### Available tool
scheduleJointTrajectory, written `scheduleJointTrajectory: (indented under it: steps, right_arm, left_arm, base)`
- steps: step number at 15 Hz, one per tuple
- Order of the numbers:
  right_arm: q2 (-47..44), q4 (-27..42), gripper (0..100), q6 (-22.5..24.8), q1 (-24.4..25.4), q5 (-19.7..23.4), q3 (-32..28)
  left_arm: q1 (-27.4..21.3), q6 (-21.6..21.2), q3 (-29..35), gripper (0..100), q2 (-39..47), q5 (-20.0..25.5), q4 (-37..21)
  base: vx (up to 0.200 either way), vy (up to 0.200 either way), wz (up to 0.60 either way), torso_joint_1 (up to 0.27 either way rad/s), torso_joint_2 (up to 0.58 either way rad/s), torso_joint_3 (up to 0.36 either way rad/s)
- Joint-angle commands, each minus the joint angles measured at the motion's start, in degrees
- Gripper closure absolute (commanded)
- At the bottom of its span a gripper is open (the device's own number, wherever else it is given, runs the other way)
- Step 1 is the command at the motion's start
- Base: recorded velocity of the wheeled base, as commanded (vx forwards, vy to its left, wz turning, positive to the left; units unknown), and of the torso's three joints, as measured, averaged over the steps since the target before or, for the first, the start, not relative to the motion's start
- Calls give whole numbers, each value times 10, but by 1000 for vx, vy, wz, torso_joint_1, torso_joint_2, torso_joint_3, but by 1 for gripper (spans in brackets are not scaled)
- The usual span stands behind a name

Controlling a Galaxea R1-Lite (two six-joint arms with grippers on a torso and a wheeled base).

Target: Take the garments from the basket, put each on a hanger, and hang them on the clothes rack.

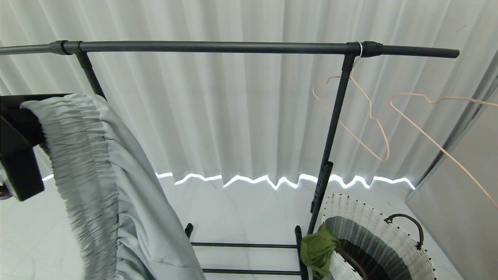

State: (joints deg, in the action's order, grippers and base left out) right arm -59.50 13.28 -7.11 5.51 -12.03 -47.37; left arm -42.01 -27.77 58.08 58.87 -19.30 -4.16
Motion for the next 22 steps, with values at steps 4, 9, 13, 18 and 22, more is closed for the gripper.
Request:
scheduleJointTrajectory:
  steps: [4, 9, 13, 18, 22]
  right_arm:
    - [-1, -1, 100, -1, 0, 1, 0]
    - [-2, -4, 100, -4, -1, -1, 0]
    - [1, -6, 100, -5, -23, -5, -1]
    - [17, -9, 100, -3, -52, -4, -4]
    - [61, -19, 100, 15, -48, 2, -11]
  left_arm:
    - [0, -1, 0, 100, 5, 0, 6]
    - [0, -1, -1, 100, 10, 0, 6]
    - [0, -4, -21, 100, 12, 0, 35]
    - [0, -32, -70, 100, 12, 0, 115]
    - [1, -31, -74, 100, 12, 0, 117]
  base:
    - [0, 100, 0, 4, 2, 0]
    - [0, 200, 0, 4, 2, 3]
    - [0, 0, 0, 0, 0, 0]
    - [0, 0, 0, 0, 0, 0]
    - [0, 0, 0, 0, 0, 0]
